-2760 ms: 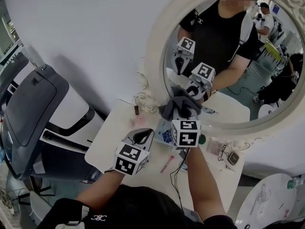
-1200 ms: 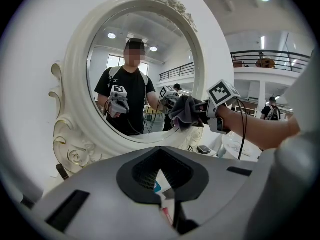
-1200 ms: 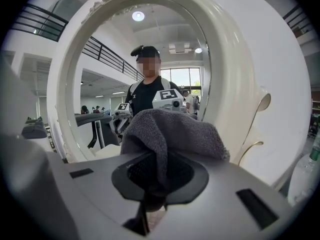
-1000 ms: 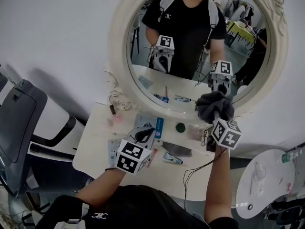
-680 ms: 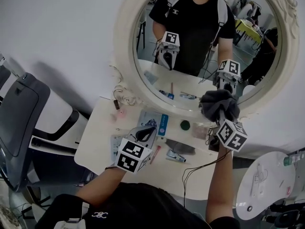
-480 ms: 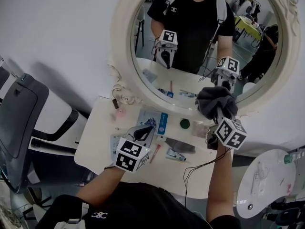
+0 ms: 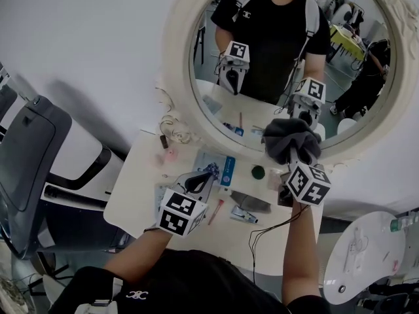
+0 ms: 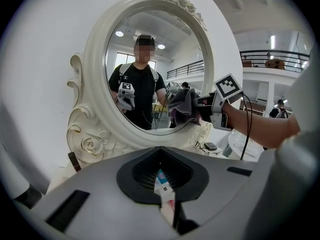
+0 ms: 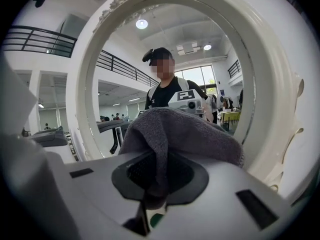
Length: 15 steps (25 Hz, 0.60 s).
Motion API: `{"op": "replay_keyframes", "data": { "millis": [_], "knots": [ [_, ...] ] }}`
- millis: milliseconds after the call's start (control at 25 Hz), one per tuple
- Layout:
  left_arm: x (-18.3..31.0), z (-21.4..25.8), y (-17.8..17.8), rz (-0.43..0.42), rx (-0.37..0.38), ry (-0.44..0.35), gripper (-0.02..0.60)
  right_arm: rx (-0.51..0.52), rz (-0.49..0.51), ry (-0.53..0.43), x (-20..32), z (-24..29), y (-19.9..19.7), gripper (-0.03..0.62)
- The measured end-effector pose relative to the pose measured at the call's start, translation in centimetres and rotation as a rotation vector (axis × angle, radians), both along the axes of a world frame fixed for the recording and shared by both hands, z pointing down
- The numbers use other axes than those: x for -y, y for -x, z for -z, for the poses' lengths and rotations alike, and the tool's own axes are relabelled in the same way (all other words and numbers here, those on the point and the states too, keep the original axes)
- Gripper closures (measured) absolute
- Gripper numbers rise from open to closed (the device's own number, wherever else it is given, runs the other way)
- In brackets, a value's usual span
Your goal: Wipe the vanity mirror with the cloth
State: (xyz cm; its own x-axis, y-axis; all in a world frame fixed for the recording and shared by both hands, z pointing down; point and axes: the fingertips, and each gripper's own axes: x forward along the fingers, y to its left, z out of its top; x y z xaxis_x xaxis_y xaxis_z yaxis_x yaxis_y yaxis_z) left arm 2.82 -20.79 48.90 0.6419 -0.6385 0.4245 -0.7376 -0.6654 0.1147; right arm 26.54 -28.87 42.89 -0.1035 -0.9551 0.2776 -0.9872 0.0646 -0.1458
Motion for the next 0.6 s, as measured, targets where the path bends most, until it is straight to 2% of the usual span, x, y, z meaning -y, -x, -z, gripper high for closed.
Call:
{"op": "replay_keyframes", "data": {
  "millis": [200, 600],
  "knots": [
    [0.0, 0.1, 1.0, 0.024, 0.007, -0.002, 0.575, -0.028, 0.117, 0.020, 1.2, 0.0, 4.2, 0.551],
    [0.3, 0.4, 5.7, 0.135, 0.015, -0.010, 0.575, -0.019, 0.280, 0.009, 4.0, 0.2, 13.1, 0.551]
  ]
}}
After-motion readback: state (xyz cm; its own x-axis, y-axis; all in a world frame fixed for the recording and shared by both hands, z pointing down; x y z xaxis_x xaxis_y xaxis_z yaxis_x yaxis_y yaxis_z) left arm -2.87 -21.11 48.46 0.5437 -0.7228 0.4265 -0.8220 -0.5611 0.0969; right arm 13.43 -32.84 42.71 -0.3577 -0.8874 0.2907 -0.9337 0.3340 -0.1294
